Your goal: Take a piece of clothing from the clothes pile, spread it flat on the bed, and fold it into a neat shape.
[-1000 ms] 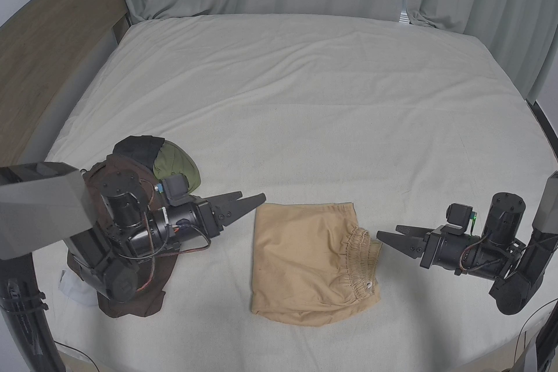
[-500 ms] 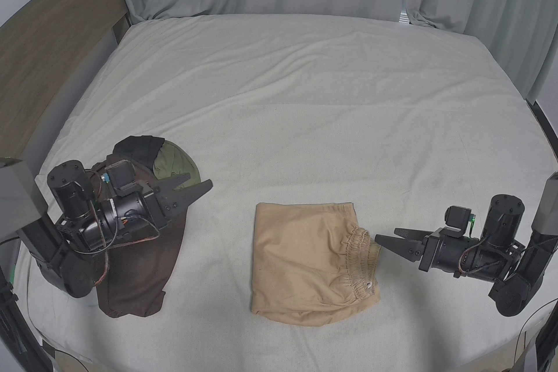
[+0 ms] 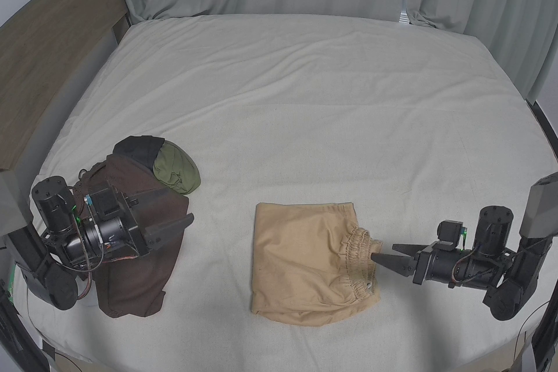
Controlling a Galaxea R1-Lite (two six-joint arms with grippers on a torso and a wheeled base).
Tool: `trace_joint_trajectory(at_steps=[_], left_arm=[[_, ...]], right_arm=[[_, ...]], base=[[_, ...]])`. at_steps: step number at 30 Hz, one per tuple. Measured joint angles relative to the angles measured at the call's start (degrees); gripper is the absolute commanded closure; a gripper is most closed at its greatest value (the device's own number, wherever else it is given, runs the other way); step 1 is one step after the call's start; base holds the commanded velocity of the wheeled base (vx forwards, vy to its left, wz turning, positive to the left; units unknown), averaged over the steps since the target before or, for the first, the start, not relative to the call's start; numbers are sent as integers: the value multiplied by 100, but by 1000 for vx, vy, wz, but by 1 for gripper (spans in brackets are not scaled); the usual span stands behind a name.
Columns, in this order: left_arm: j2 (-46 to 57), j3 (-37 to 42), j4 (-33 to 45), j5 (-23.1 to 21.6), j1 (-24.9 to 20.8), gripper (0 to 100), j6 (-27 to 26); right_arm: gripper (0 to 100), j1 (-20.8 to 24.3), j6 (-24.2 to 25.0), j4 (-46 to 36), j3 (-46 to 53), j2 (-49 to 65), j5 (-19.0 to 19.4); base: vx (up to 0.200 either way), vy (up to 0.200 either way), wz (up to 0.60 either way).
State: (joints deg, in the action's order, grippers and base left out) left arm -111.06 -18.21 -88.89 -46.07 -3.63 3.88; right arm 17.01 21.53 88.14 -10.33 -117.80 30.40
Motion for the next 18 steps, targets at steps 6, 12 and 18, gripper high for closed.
trace_joint_trajectory(at_steps=[6, 12, 18], left_arm=[[-93, 184, 5, -293, 173, 0, -683], [-156, 240, 2, -482, 330, 0, -1047], [-234, 251, 2, -602, 371, 0, -1469]], right_arm=[[0, -87, -311, 0, 118, -561, -20], [0, -127, -333, 2, 149, -935, -38], [0, -108, -330, 2, 101, -1276, -38]], base=[[0, 0, 0], [0, 0, 0], [0, 0, 0]])
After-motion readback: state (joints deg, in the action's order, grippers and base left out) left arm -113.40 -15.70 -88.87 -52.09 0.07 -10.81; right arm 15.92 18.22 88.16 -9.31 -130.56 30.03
